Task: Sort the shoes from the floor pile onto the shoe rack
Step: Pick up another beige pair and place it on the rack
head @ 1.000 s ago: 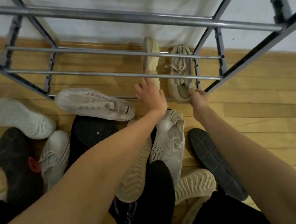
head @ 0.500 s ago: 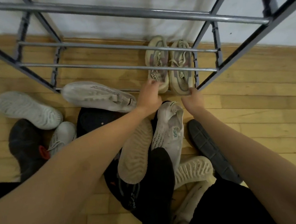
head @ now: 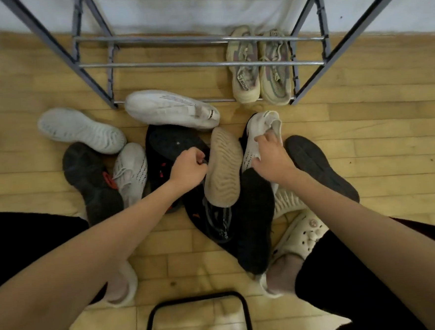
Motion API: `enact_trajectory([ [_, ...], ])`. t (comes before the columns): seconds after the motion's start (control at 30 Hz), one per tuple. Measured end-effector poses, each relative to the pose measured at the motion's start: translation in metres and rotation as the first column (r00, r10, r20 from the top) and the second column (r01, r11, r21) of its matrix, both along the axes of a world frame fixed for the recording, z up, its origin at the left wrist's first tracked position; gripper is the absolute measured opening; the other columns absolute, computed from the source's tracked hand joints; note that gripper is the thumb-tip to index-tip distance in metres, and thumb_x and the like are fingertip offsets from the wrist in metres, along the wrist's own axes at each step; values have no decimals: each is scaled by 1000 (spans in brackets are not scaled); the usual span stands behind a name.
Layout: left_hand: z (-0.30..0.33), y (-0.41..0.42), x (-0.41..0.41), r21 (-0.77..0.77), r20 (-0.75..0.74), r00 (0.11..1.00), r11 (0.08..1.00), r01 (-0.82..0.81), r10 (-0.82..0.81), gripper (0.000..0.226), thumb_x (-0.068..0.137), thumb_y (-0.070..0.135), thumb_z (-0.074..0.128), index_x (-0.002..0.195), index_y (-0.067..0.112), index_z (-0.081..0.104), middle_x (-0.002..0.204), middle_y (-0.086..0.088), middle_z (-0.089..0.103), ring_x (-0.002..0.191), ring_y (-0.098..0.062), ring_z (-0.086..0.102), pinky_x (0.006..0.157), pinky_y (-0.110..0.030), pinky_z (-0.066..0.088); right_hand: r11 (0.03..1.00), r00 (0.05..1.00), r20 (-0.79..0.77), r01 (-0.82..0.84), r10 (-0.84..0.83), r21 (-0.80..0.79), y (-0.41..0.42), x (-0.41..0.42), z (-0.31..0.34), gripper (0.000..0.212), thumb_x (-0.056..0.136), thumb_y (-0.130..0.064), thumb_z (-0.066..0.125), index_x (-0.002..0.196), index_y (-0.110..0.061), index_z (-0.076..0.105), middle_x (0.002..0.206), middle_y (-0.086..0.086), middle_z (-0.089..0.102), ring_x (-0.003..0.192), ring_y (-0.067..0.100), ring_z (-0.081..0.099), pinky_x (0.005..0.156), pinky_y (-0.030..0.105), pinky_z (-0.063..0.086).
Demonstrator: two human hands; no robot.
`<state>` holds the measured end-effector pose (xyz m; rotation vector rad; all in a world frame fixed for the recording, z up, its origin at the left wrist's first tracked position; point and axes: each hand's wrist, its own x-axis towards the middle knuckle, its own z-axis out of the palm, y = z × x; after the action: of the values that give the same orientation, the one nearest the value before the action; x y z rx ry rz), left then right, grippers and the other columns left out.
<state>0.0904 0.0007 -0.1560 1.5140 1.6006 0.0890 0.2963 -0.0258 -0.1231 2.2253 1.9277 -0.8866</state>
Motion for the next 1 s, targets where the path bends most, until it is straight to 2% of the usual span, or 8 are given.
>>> enact_trajectory([
  [0.13,2,-29,0,-162,-30,999,986,-31,27,31,94,33,53,115,10,55,107,-2,62,95,-21,60,86,-40,50,999,1000,-5,8,-8,-53,-33,-16,3,47,87,-10,53,131,4,42,133,25,41,127,42,37,106,45,34],
  [0.3,1,-54,1,-164,-20,998,985,-55,52,40,88,42,60,109,9,53,105,-3,59,91,-19,58,78,-36,49,996,998,3,-69,69,-62,-60,-35,-2,49,88,-10,51,134,2,39,131,22,42,121,39,41,101,42,38],
  [0.47,-10,-56,0,-364,128,955,909,-204,266,64,77,48,72,122,6,54,116,-5,63,99,-19,63,80,-35,58,987,985,109,-121,132,-104,-76,-47,-1,47,89,-18,51,131,-1,41,131,20,43,122,38,42,103,42,38],
  [0.57,-8,-55,1,-470,230,890,846,-253,394,71,75,40,79,129,2,52,120,-9,64,105,-20,64,81,-30,58,994,987,127,-90,97,-61,-85,-49,0,46,89,-16,51,131,-2,42,132,19,43,123,36,41,103,39,36],
  [0.67,-3,-51,3,-540,343,823,812,-222,453,53,81,22,76,124,-2,57,120,-12,67,104,-18,66,83,-29,57,997,997,77,17,-23,72,-93,-46,-1,46,88,-9,50,133,0,43,130,18,45,120,34,43,100,38,37],
  [0.8,10,-45,-5,-615,401,759,765,-192,513,44,86,10,70,126,0,57,119,-9,67,104,-17,66,76,-26,58,945,965,132,185,-226,269,-96,-23,3,35,84,-4,51,118,2,51,114,18,51,105,31,47,92,38,40],
  [0.9,18,-44,-14,-610,442,741,775,-163,505,48,87,4,67,132,2,52,121,-8,65,107,-18,64,81,-28,58,940,938,168,267,-304,213,-96,9,1,29,86,-5,51,114,3,50,115,21,50,107,35,45,90,42,42],
  [1.0,26,-45,-8,-593,469,740,793,-140,481,53,86,-1,66,136,4,48,120,-6,64,107,-18,64,86,-30,56,960,945,193,277,-266,-32,-92,43,-8,37,89,-9,51,124,1,43,126,21,45,119,36,41,93,43,41],
])
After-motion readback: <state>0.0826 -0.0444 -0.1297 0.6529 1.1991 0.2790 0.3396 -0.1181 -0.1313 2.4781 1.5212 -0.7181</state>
